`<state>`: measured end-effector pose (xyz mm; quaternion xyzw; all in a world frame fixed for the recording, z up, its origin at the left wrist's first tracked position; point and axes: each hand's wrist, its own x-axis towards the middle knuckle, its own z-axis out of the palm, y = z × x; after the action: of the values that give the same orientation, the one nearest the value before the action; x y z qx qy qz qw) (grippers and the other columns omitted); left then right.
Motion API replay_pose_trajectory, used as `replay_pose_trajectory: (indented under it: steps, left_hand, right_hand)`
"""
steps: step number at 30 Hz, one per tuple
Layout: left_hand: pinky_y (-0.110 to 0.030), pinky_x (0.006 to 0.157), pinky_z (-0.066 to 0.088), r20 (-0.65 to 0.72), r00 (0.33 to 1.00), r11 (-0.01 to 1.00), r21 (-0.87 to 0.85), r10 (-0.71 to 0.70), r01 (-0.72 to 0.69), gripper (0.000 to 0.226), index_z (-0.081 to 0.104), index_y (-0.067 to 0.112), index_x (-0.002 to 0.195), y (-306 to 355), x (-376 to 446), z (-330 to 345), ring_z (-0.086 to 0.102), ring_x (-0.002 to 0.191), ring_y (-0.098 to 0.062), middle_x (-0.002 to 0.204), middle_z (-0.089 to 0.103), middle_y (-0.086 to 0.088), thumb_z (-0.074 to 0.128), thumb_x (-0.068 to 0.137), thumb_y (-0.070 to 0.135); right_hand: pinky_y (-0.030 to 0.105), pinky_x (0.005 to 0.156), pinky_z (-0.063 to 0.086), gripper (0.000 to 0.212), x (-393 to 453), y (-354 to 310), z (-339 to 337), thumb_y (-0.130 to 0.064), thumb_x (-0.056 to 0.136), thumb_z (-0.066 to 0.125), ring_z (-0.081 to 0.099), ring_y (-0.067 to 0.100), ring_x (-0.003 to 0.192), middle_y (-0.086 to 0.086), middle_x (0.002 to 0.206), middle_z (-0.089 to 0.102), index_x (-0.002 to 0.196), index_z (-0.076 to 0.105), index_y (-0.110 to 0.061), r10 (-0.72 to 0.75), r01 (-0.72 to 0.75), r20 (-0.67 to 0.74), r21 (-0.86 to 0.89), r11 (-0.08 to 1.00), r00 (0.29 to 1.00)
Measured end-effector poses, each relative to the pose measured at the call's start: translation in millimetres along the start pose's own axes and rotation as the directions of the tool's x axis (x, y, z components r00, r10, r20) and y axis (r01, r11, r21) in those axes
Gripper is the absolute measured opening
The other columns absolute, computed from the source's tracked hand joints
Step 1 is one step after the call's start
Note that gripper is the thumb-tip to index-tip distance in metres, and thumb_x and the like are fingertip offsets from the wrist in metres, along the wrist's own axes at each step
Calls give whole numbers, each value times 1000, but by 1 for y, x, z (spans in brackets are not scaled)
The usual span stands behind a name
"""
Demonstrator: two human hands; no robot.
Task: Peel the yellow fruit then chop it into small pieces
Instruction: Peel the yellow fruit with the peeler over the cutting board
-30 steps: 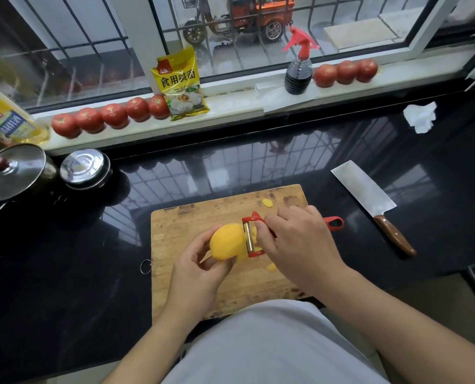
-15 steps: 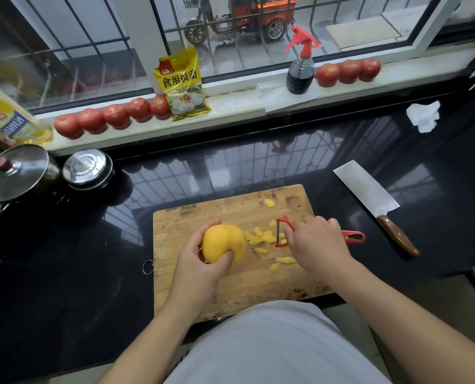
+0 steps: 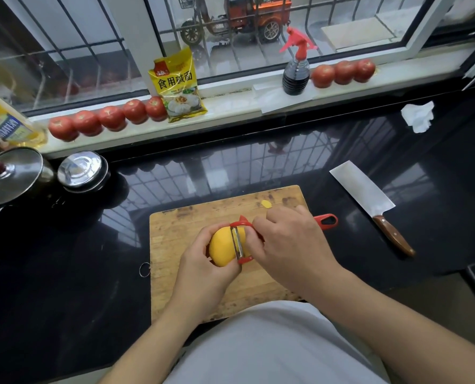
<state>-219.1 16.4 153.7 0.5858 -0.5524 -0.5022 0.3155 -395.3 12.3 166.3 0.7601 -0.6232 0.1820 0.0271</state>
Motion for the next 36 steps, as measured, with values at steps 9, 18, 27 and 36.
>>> replay_pose_trajectory:
  steps: [9, 18, 27, 36]
  left_hand:
    - [-13, 70, 52, -110, 994, 999, -39, 18, -22, 50, 59, 38, 113, 1, -9, -1, 61, 91, 7, 101, 64, 22, 85, 80, 9]
    - [-10, 71, 52, -77, 996, 989, -146, -43, 31, 48, 60, 36, 118, 1, -3, -4, 62, 92, 6, 112, 64, 16, 81, 85, 8]
    - [-23, 71, 56, -61, 998, 999, -1, 33, -33, 56, 59, 37, 112, 4, -6, 4, 62, 92, -4, 101, 64, 23, 82, 78, -1]
    - [-6, 74, 44, -105, 984, 978, 168, 145, -126, 57, 61, 37, 113, 12, -12, 4, 60, 100, 5, 107, 62, 31, 87, 74, 5]
  right_hand:
    - [36, 63, 41, 45, -11, 42, 30, -39, 103, 39, 45, 20, 56, -6, 59, 49, 64, 53, -21, 97, -54, 201, -212, 976, 975]
    - [38, 72, 41, 45, -19, 59, 40, -47, 108, 22, 48, 16, 69, -12, 73, 52, 79, 51, -28, 257, -225, 282, -140, 964, 924]
    - [34, 68, 35, 42, -5, 3, -9, -40, 105, 42, 41, 16, 63, -7, 65, 47, 73, 61, -20, -4, 3, 24, 39, 999, 1000]
    - [32, 67, 32, 42, -9, -3, -5, -40, 104, 43, 43, 16, 64, -4, 66, 52, 74, 64, -19, -32, 32, 4, -31, 999, 999]
